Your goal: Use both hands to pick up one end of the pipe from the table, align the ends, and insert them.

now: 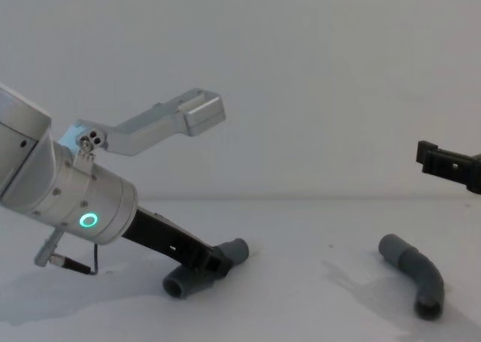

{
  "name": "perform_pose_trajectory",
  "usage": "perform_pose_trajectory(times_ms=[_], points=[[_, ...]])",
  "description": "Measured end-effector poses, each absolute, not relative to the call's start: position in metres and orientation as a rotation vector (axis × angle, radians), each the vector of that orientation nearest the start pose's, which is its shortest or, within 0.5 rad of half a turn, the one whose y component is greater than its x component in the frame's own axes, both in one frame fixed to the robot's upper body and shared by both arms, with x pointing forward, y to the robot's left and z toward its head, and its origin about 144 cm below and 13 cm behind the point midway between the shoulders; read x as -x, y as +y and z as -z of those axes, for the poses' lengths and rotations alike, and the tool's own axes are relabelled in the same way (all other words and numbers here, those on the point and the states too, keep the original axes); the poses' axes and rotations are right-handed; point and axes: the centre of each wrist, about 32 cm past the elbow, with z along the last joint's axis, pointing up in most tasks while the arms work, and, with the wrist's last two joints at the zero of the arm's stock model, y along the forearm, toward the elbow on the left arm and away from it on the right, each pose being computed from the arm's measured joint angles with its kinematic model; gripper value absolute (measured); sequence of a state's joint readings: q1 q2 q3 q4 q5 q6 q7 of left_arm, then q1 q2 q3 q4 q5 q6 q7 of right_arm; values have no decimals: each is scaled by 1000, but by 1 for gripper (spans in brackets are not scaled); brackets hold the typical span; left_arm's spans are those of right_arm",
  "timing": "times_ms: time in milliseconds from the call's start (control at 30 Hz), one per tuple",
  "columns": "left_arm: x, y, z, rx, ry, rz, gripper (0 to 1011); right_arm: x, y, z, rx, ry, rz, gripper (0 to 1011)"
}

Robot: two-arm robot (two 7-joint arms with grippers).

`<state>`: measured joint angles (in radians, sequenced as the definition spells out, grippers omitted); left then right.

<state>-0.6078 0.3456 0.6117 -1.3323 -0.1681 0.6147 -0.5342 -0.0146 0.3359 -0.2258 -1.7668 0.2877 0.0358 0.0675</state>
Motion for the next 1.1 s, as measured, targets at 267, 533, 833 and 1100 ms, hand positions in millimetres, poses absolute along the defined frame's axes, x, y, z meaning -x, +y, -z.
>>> perform_pose_trajectory(times_ms=[267,533,833,1100], points=[[-581,185,-1245,-641,86,-706,338,-444,-233,-1193,-21,-34,1208,1003],[-581,185,-1245,-641,86,-706,338,-447,-227,-1202,11,27,1178,1003],[-581,185,-1245,-641,86,-706,339,-450,-216,-1213,100,102,1151,1003],[-581,185,-1245,-641,86,-706,338,-454,-206,-1218,174,138,1170,1003]])
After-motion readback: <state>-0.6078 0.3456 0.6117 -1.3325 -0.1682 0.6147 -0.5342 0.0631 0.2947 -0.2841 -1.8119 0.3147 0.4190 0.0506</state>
